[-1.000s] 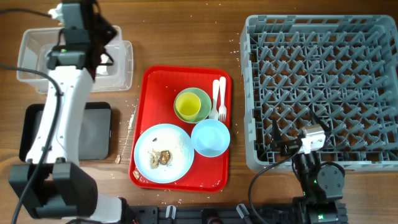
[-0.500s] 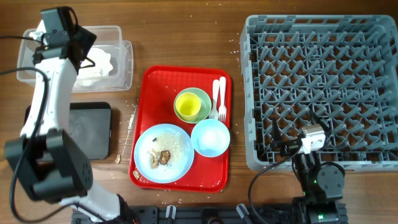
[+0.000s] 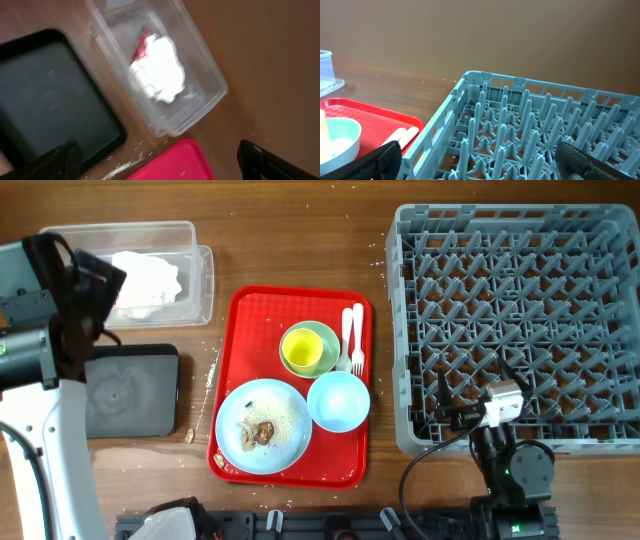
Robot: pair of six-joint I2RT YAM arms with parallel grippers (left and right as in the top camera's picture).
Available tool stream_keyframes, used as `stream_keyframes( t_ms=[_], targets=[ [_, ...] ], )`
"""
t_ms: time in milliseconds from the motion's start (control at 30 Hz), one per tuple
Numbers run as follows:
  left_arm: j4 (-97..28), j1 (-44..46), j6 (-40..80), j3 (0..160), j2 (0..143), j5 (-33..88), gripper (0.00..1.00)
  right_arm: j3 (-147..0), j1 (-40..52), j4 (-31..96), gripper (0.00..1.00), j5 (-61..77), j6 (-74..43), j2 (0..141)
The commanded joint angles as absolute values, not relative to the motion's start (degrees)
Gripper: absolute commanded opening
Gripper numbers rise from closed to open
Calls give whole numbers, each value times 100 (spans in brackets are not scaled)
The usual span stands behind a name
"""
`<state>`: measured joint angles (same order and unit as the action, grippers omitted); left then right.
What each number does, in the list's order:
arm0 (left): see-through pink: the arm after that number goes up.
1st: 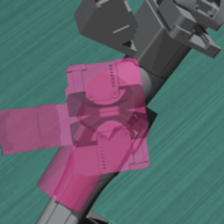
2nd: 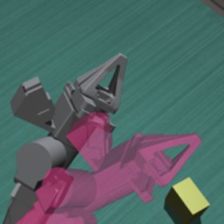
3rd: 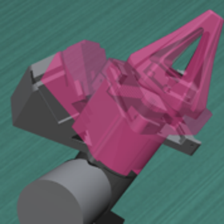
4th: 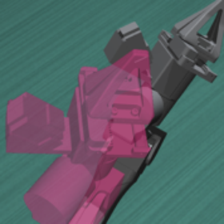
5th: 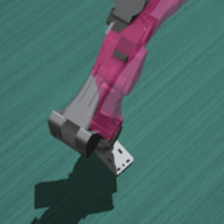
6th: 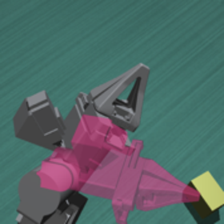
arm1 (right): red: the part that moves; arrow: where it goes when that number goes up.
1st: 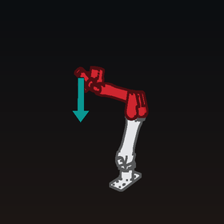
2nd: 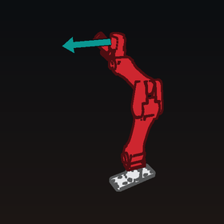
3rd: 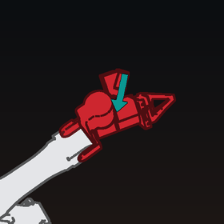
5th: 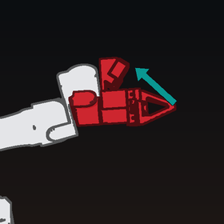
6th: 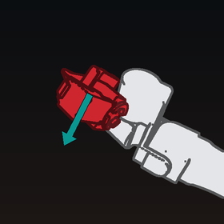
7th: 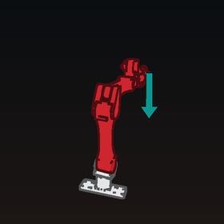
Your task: Sort waste into correct bins and load items into the dishwasher rack
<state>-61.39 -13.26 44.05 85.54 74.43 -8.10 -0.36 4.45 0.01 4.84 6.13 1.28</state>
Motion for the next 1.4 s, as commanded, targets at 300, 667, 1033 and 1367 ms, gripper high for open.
stream_keyframes(
  t_ms=[300, 667, 1033, 1367],
  targets=[
    [-6925, -1367, 4416, 8567, 7430, -860, 100, -32, 416, -10, 100, 329, 1203, 134],
    [-6954, -1365, 4416, 8567, 7430, -860, 100, -32, 416, -690, 100, 1612, 1085, 134],
    [-6952, -1367, 4416, 8567, 7430, -860, 100, -32, 416, -4460, 100, 4436, -1411, 134],
    [-6952, -1367, 4416, 8567, 7430, -860, 100, -1369, 416, -3260, 100, 3918, -1463, 1555]
  ],
)
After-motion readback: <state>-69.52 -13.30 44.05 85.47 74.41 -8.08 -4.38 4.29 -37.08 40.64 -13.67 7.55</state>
